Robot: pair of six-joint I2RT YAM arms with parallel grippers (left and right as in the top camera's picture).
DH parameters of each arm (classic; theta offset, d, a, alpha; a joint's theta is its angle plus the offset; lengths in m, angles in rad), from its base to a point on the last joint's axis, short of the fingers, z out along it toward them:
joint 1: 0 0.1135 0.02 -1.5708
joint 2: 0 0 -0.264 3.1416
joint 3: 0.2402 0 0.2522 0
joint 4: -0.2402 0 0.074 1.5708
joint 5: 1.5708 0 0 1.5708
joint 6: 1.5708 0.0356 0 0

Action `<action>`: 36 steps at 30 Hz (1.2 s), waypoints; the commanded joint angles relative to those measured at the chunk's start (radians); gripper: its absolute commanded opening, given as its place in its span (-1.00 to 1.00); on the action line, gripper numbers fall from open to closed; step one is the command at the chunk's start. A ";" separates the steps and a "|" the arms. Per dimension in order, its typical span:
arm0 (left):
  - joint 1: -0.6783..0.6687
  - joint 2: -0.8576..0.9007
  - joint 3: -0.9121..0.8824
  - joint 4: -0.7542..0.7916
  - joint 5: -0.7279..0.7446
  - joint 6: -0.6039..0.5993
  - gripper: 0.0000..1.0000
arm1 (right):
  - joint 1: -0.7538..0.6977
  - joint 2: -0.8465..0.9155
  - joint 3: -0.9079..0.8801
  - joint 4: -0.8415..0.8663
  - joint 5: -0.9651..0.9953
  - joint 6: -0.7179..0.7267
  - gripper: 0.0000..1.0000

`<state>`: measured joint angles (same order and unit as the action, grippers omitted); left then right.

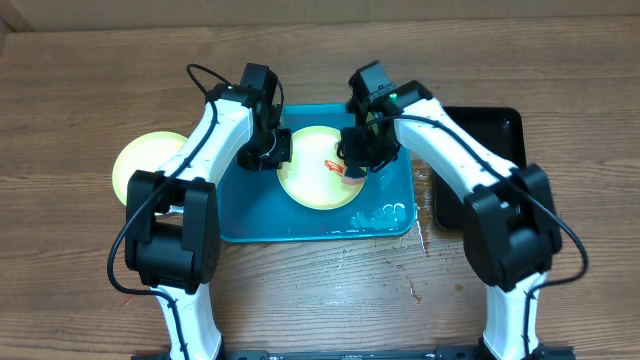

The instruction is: Clean dirty plates on tray and stack at the side

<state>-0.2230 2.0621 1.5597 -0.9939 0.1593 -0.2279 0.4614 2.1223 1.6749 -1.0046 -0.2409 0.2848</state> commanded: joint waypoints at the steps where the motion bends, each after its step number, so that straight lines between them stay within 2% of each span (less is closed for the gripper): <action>1: -0.012 -0.029 0.011 -0.005 -0.006 0.027 -0.92 | 0.004 0.035 -0.006 0.009 0.064 0.012 -0.93; 7: -0.013 -0.029 0.011 -0.005 -0.001 0.028 -0.92 | 0.005 0.078 -0.008 0.032 0.059 0.027 -0.92; 18: -0.013 -0.029 0.011 -0.023 0.080 0.077 -0.91 | 0.057 0.172 -0.021 0.114 -0.074 0.027 -0.93; 29: -0.013 -0.029 0.011 -0.026 0.136 0.094 -0.91 | 0.122 0.176 -0.021 0.240 -0.322 0.023 -0.93; 36: -0.012 -0.029 0.011 -0.026 0.137 0.094 -0.92 | 0.129 0.176 -0.020 0.208 -0.377 0.007 -0.93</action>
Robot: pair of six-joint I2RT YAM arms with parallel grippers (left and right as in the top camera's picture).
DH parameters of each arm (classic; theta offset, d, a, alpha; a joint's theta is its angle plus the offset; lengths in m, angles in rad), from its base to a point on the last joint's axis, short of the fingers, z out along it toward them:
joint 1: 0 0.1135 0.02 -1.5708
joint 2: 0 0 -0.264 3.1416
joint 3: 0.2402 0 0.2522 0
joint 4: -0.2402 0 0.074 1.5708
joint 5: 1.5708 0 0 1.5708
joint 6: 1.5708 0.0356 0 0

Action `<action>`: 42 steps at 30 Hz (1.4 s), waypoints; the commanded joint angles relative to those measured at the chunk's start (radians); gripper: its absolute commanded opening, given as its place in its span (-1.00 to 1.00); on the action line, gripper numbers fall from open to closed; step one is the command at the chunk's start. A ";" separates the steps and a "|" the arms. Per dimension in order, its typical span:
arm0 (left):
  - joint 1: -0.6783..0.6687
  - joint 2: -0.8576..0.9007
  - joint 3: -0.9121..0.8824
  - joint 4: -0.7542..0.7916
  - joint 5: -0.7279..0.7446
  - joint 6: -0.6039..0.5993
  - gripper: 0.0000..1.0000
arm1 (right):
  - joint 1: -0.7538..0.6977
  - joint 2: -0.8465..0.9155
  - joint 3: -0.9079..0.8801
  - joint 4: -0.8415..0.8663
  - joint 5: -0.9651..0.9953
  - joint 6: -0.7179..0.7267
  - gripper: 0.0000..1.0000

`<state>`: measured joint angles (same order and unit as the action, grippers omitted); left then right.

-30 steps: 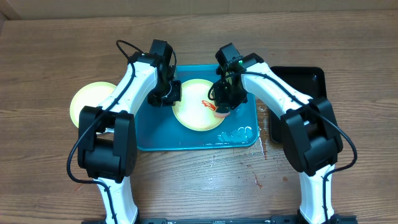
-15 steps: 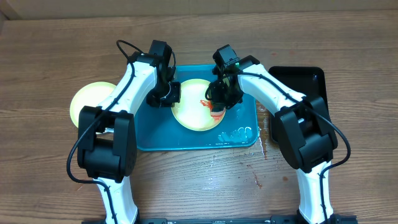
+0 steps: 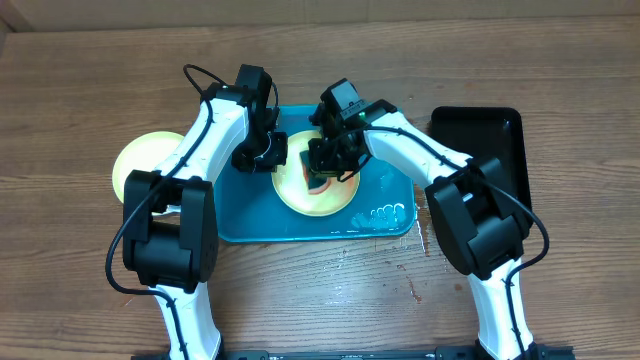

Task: Clean dirty plates on tray and stack at the side
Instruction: 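Scrub the second yellow plate's red smear with the right-held sponge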

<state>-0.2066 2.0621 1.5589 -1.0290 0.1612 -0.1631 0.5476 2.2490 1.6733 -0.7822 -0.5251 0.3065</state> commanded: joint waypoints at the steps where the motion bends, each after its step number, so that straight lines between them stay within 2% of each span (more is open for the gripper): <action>1: -0.028 -0.029 0.012 0.009 0.135 0.029 -0.92 | 0.043 0.050 -0.016 -0.031 -0.102 -0.035 -0.93; 7: -0.027 -0.029 0.012 0.012 0.133 0.029 -0.92 | 0.000 0.040 -0.004 -0.143 -0.037 -0.079 -0.93; 16: -0.026 -0.029 0.012 0.008 0.120 0.029 -0.91 | -0.076 0.016 0.098 -0.330 0.339 -0.071 -0.93; 20: -0.026 -0.029 0.012 0.008 0.120 0.030 -0.92 | -0.077 0.016 0.101 -0.324 0.412 -0.060 -0.93; 30: -0.026 -0.029 0.012 0.004 0.120 0.030 -0.91 | -0.066 0.018 0.101 -0.298 0.567 0.118 -0.93; 42: -0.028 -0.027 0.012 0.037 0.121 0.029 -0.91 | -0.062 0.019 0.100 -0.269 0.527 0.121 -0.93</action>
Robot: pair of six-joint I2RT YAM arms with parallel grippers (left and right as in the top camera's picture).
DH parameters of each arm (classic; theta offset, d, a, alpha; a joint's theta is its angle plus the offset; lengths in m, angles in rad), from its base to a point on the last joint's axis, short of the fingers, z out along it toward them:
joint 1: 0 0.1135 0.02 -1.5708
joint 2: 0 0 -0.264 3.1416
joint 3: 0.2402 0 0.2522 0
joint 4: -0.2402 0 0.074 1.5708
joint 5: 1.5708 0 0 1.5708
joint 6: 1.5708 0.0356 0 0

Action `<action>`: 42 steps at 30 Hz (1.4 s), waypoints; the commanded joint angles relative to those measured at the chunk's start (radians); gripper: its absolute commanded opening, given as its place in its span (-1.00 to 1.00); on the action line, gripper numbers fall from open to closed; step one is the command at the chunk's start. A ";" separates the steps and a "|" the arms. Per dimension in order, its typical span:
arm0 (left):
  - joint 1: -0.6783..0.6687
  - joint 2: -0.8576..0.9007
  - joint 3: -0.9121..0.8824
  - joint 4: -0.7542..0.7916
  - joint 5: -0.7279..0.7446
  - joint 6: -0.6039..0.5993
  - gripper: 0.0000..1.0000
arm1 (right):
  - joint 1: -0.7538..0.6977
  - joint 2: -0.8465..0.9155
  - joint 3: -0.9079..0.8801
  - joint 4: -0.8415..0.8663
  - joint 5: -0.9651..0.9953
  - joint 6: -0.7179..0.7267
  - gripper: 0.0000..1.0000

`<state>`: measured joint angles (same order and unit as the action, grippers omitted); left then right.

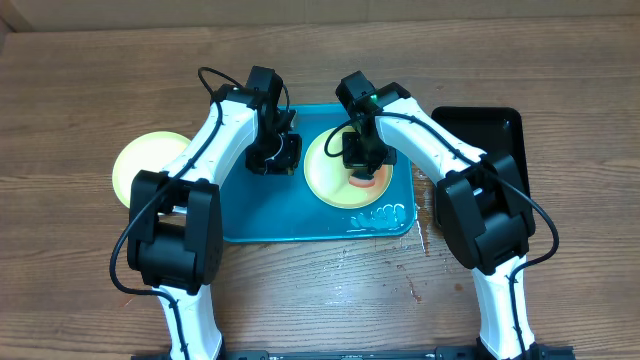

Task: Clean dirty plates on tray and stack at the side
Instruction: 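Scrub the second yellow plate's red smear with the right-held sponge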

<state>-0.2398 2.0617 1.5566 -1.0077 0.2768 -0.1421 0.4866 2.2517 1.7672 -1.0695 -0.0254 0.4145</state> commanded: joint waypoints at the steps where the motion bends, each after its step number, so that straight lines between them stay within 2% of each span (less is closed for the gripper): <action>1: 0.004 -0.024 0.014 0.029 0.009 0.008 -0.85 | 0.000 0.016 0.006 0.022 0.023 0.013 -0.93; 9: 0.003 -0.020 -0.001 0.108 0.083 0.007 -0.39 | 0.004 0.017 0.005 0.024 0.023 0.013 -0.93; 18: -0.014 0.048 -0.018 0.168 0.105 0.004 -0.33 | 0.004 0.017 0.005 0.027 0.020 0.013 -0.93; 24: -0.030 0.125 -0.018 0.201 0.181 0.008 -0.42 | 0.004 0.017 0.005 0.026 0.019 0.013 -0.93; 32: -0.027 0.124 -0.018 0.209 0.190 0.023 -0.42 | 0.004 0.017 0.005 0.029 0.019 0.013 -0.93; 33: -0.029 0.124 -0.018 0.211 0.196 0.031 -0.60 | 0.004 0.017 0.005 0.029 0.018 0.013 -0.93; 34: -0.029 0.125 -0.018 0.211 0.197 0.034 -0.91 | 0.004 0.017 0.005 0.029 0.014 0.012 -0.93; 38: -0.025 0.124 -0.018 0.206 0.194 0.022 -0.92 | 0.004 0.017 0.005 0.029 -0.014 0.008 -0.93; 42: 0.003 0.122 -0.018 0.190 0.129 -0.036 -0.92 | 0.004 0.017 0.005 0.029 -0.058 0.005 -0.93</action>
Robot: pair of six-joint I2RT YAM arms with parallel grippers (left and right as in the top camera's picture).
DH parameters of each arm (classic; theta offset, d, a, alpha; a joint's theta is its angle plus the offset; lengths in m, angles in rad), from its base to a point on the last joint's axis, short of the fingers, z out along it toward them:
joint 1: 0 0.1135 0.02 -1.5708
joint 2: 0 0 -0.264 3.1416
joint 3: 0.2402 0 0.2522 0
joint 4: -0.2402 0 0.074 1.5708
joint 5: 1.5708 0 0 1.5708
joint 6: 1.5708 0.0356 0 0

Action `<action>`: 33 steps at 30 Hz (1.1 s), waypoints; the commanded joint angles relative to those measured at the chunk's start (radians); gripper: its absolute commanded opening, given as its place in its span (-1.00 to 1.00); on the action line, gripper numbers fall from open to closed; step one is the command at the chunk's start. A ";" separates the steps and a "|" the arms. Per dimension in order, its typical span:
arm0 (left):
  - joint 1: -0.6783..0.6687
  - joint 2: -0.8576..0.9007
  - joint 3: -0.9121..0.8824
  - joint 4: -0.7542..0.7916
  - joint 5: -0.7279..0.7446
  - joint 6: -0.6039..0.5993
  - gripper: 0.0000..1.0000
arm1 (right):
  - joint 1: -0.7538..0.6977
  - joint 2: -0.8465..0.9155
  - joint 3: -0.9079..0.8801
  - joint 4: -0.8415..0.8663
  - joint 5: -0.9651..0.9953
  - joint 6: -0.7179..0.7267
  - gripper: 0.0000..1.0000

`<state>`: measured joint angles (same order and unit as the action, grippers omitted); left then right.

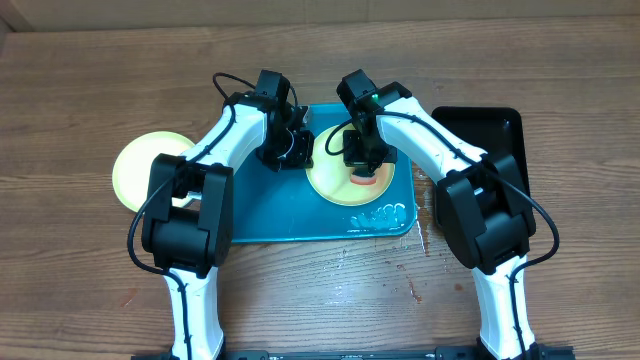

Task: Clean dirty plates on tray and stack at the side
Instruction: 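Scrub the second yellow plate's red smear with the right-held sponge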

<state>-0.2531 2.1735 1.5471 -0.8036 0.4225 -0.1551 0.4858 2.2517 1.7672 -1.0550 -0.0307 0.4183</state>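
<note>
A yellow plate (335,185) lies on the teal tray (260,215), toward its back right. My right gripper (361,168) is over the plate's middle, shut on an orange-red sponge (363,181) that presses on the plate. My left gripper (296,150) is at the plate's left rim, its fingers overlapping the edge. Its body hides whether the fingers are closed on the rim. A clean yellow plate (140,170) lies on the table left of the tray.
A black tray (495,140) sits on the table to the right of the teal one. Suds or water (385,213) lie in the teal tray's front right corner. Both arms reach in from the front edge.
My left gripper has moved right, from a little left of the plate to its left rim. The right gripper, the sponge and the plate are about where they were.
At first the plate lay mid-tray with the left gripper by its left edge and the right gripper with the sponge on its right part. Then the sponge was on its left part. Later the plate lay further right and back, sponge at its middle, as now.
</note>
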 commanded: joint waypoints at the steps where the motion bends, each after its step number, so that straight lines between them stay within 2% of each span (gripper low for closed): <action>1: 0.027 0.007 -0.008 -0.028 -0.044 -0.033 -0.91 | 0.005 0.017 0.005 0.015 -0.071 0.001 -0.93; 5: 0.088 -0.009 -0.008 -0.105 -0.122 -0.036 -0.92 | 0.005 0.017 0.005 0.019 -0.153 -0.003 -0.93; 9: 0.154 -0.023 -0.008 -0.161 -0.135 -0.023 -0.91 | 0.005 0.017 0.005 0.024 -0.195 -0.003 -0.93; 15: 0.223 -0.025 -0.008 -0.233 -0.133 0.070 -0.92 | 0.005 0.017 0.006 0.037 -0.059 -0.016 -0.93; 20: 0.213 -0.025 -0.008 -0.238 -0.060 0.138 -0.92 | 0.013 0.017 0.006 0.098 -0.061 -0.056 -0.93; 33: 0.161 -0.025 -0.008 -0.240 -0.010 0.159 -0.92 | 0.111 0.103 0.006 0.183 -0.108 -0.043 -0.93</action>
<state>-0.0658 2.1658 1.5478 -1.0370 0.3775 -0.0441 0.5743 2.2768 1.7729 -0.8818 -0.0998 0.3698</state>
